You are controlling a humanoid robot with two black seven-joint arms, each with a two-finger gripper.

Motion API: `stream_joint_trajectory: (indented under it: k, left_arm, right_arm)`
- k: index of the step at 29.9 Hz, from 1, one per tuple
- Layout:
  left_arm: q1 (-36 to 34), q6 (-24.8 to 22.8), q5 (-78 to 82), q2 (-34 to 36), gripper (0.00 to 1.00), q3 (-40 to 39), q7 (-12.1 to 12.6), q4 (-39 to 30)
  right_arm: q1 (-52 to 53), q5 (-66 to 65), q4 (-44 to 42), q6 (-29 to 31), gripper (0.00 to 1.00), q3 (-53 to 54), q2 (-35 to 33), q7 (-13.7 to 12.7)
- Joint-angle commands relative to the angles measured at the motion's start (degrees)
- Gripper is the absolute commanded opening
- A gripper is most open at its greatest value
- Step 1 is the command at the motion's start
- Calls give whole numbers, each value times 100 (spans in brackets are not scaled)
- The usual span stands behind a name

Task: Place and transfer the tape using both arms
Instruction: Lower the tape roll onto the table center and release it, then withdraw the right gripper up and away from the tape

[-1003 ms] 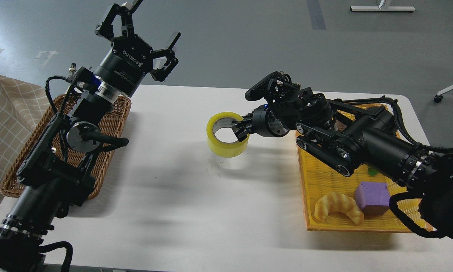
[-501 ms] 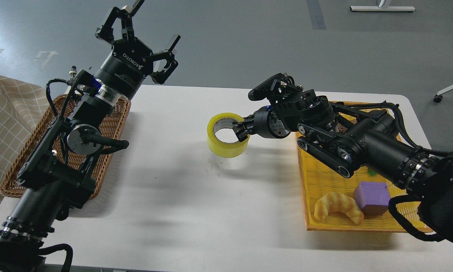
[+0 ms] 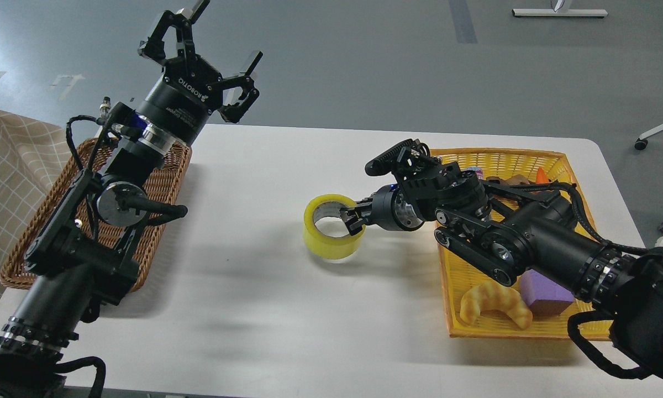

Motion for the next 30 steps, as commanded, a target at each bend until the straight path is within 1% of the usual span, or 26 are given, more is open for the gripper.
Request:
stream_joint_trajectory:
  k: [1,9,14,15,16,17,18,20,21,22,24,26,27,29,30]
  left_arm:
    - [4,0,0,-3,98,-8,-7,0]
    - [4,0,0,41,98,-8,-7,0]
    - [4,0,9,68,98,-8,-7,0]
    - [4,0,9,76,98,-8,-7,0]
    - [4,0,9,76,98,-8,-7,0]
    - [4,0,9,76,98,-8,-7,0]
    - [-5,0,9,68,98,0,-7,9]
    - [-5,0,9,68,98,0,-7,0]
    - [4,0,9,68,98,9,-7,0]
    - [4,0,9,68,98,9,-7,0]
    - [4,0,9,68,98,18,-7,0]
    - [4,0,9,68,98,18,-7,0]
    - [4,0,9,68,98,18,-7,9]
    - [-5,0,9,68,98,27,-7,0]
    - [-5,0,9,68,98,27,2,0]
  right_arm:
    - [-23,-1,49,0,18,-3,0,-4]
    - [-181,8,145,0,22,14,0,-4]
    - [-242,8,198,0,30,67,0,-13]
    - [-242,8,198,0,35,76,0,-13]
    - [-251,8,198,0,39,84,0,-13]
    - [-260,16,198,-5,46,128,0,-5]
    - [-312,34,198,-48,50,198,0,-4]
    - [-356,43,198,-84,53,234,0,-13]
    - [-374,52,207,-136,58,243,0,-13]
    - [-392,60,225,-163,60,243,0,-13]
    - [-392,174,242,-320,67,252,0,-13]
    - [-392,253,242,-409,71,243,0,-22]
    - [-383,306,251,-496,76,269,0,-31]
    - [-366,333,277,-637,82,452,0,-40]
    - [-357,333,286,-664,88,654,0,-66]
